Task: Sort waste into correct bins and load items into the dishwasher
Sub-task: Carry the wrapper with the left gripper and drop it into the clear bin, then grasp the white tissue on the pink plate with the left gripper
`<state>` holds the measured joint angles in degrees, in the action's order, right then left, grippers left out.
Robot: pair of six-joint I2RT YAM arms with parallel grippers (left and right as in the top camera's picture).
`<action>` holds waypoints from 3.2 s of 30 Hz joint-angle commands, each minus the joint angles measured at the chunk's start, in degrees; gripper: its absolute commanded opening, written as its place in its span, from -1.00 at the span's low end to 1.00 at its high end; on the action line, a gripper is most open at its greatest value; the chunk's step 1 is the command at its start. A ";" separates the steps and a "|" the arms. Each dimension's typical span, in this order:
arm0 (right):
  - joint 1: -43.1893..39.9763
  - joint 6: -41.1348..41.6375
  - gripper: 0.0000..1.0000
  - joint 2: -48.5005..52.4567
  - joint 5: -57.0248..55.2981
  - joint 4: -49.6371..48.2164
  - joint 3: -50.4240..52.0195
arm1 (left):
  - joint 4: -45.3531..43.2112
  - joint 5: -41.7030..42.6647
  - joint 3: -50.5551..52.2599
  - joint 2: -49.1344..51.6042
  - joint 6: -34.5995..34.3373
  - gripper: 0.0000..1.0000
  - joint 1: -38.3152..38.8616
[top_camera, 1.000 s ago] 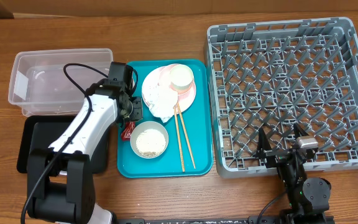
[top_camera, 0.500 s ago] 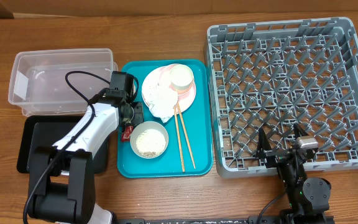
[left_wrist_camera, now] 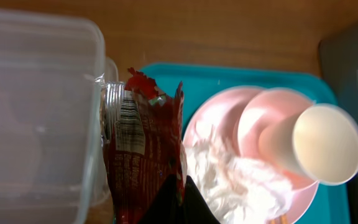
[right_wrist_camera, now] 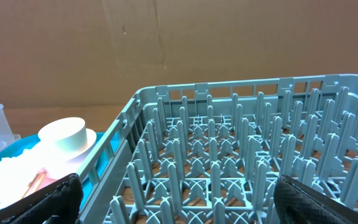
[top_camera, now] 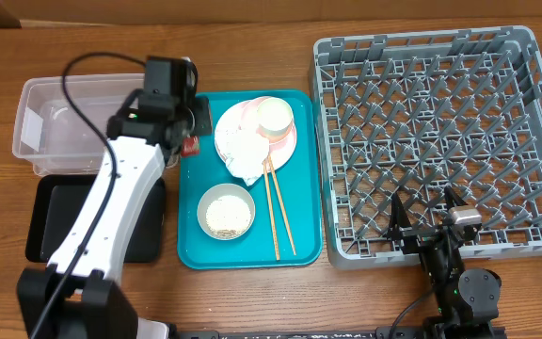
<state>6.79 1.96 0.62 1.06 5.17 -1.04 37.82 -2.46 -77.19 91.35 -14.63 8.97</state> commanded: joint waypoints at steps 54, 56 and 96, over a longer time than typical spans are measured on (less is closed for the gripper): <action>0.28 0.48 0.99 -0.46 -0.39 -0.35 0.59 | 23.78 6.36 -6.08 3.04 -2.16 0.82 7.61; 0.28 0.48 1.00 -0.46 -0.39 -0.35 0.59 | 22.80 6.40 -5.18 5.53 -2.34 0.85 7.61; 0.28 0.48 1.00 -0.46 -0.39 -0.35 0.59 | 10.32 4.90 -5.05 13.64 1.33 -0.92 9.38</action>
<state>6.79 1.96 0.62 1.06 5.15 -1.04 48.16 2.57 -82.11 106.39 -14.00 18.02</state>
